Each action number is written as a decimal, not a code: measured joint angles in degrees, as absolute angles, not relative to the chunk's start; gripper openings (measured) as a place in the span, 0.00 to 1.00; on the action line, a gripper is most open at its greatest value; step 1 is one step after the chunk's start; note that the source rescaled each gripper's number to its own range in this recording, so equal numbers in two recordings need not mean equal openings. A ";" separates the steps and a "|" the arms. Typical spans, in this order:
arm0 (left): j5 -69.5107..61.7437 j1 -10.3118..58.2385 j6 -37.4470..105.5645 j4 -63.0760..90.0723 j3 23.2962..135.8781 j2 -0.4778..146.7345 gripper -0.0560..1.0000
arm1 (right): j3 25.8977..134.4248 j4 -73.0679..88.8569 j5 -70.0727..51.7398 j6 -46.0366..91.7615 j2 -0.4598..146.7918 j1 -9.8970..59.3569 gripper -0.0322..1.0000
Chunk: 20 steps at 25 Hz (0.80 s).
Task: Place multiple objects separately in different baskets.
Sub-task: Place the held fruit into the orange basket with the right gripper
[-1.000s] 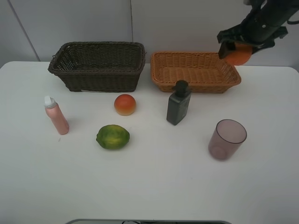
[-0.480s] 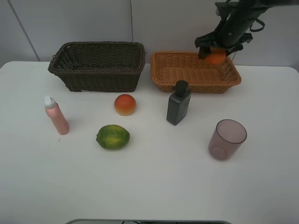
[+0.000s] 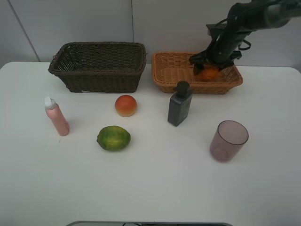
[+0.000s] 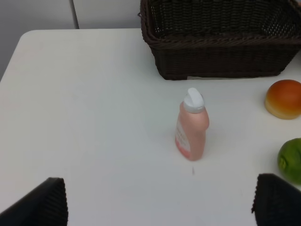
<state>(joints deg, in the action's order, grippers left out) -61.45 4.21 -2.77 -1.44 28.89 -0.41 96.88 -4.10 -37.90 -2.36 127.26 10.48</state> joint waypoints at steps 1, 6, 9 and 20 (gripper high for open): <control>-61.45 4.21 -2.77 -1.44 28.89 -0.41 1.00 | 96.88 -4.10 -37.84 -2.36 127.26 10.48 0.91; -61.45 4.21 -2.77 -1.44 28.89 -0.41 1.00 | 97.11 -4.10 -37.64 -2.36 127.26 10.48 0.98; -61.45 4.21 -2.77 -1.44 28.89 -0.41 1.00 | 97.17 -4.10 -37.53 -2.36 127.26 10.48 1.00; -61.45 4.21 -2.77 -1.44 28.89 -0.41 1.00 | 97.17 -4.10 -38.59 -2.36 124.58 10.48 1.00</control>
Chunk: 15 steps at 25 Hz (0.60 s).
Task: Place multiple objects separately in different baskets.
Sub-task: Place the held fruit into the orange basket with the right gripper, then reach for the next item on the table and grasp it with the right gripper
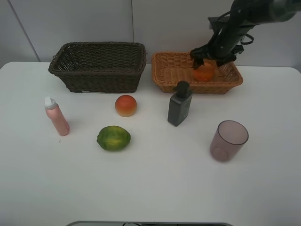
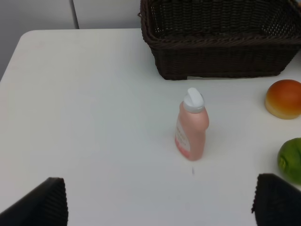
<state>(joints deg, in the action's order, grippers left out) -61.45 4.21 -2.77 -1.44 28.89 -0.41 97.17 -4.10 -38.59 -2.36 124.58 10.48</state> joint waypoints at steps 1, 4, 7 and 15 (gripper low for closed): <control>-61.45 4.21 -2.77 -1.44 28.89 -0.41 1.00 | 97.17 -4.10 -38.96 -2.36 123.93 10.48 1.00; -61.45 4.21 -2.77 -1.44 28.89 -0.41 1.00 | 97.17 -4.10 -40.74 -2.36 121.46 11.17 1.00; -61.45 4.21 -2.77 -1.44 28.89 -0.41 1.00 | 97.40 -4.17 -42.84 -2.36 119.40 12.39 1.00; -61.45 4.21 -2.77 -1.44 28.89 -0.41 1.00 | 97.44 -4.29 -51.50 -2.36 114.34 16.24 1.00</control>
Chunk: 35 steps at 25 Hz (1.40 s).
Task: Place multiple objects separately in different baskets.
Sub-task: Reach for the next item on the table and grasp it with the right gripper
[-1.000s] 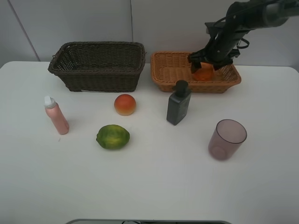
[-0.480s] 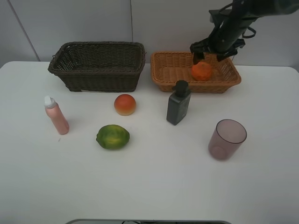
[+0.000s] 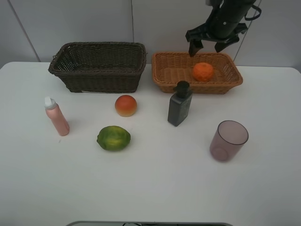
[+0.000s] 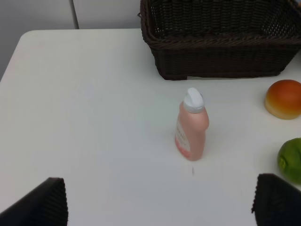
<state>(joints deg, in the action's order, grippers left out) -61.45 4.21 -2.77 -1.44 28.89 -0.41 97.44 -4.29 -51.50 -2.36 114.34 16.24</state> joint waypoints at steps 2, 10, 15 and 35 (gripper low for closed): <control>-61.45 4.21 -2.77 -1.44 28.89 -0.41 1.00 | 97.44 -4.33 -53.17 -2.48 112.85 17.33 1.00; -61.45 4.21 -2.77 -1.44 28.89 -0.41 1.00 | 90.22 -4.33 -54.40 -5.92 105.07 21.74 1.00; -61.45 4.21 -2.77 -1.44 28.89 -0.41 1.00 | 83.27 -4.93 -55.60 -8.98 100.89 24.73 1.00; -61.45 4.21 -2.77 -1.44 28.89 -0.41 1.00 | 80.90 -9.09 -56.16 -52.91 102.23 31.37 1.00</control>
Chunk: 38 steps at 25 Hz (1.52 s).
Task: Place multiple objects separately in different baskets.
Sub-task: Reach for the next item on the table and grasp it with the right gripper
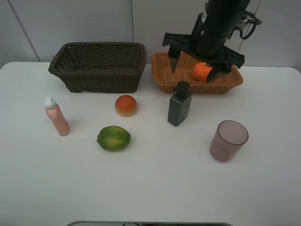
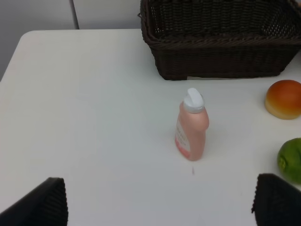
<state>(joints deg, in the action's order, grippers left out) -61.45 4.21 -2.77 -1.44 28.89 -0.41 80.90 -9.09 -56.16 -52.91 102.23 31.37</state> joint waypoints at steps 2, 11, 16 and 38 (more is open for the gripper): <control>-61.45 4.21 -2.77 -1.44 28.89 -0.41 1.00 | 80.90 -8.65 -56.16 -53.63 103.25 31.69 1.00; -61.45 4.21 -2.77 -1.44 28.89 -0.41 1.00 | 82.52 -8.63 -55.91 -55.96 107.93 31.77 1.00; -61.45 4.21 -2.77 -1.44 28.89 -0.41 1.00 | 85.93 -8.94 -58.04 -56.07 111.14 32.45 1.00; -61.45 4.21 -2.77 -1.44 28.89 -0.41 1.00 | 86.25 -9.30 -58.01 -56.14 117.54 32.45 0.99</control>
